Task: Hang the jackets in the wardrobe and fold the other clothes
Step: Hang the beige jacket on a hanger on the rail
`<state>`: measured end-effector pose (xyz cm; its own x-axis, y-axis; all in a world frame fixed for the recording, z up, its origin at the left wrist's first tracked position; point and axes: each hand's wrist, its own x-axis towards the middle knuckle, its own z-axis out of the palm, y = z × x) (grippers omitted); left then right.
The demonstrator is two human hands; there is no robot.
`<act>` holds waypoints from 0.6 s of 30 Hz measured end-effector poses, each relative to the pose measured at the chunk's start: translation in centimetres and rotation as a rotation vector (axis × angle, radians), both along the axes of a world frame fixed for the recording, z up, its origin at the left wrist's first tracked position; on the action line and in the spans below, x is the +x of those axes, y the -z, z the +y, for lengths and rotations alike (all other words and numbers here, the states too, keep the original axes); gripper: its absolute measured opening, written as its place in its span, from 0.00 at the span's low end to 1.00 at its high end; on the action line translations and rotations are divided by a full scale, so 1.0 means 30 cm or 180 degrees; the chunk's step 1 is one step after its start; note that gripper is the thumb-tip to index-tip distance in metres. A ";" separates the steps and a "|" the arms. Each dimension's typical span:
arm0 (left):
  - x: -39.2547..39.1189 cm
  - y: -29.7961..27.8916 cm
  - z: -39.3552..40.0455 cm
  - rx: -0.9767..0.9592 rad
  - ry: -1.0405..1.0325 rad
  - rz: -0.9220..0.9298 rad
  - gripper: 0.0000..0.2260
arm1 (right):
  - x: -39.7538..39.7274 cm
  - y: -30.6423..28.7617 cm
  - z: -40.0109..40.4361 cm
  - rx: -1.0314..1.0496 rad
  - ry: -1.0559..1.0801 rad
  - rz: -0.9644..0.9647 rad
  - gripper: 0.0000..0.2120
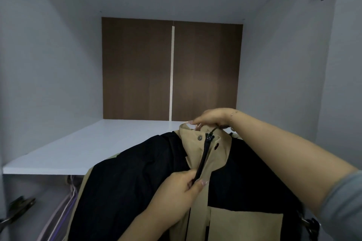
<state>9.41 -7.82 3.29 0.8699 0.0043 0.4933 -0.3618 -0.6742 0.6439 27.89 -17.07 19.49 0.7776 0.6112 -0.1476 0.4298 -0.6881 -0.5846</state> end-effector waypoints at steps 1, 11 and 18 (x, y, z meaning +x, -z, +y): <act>-0.005 0.004 0.007 -0.0036 -0.0005 0.0025 0.18 | -0.002 0.005 0.015 0.0131 -0.0010 0.0163 0.15; -0.156 0.013 0.060 -0.0333 -0.0326 -0.0742 0.08 | -0.259 -0.125 -0.007 0.2478 -0.0620 0.0062 0.12; -0.288 -0.036 0.243 -0.0143 -0.1903 -0.1438 0.14 | -0.529 -0.064 -0.088 0.2961 -0.1119 -0.0117 0.14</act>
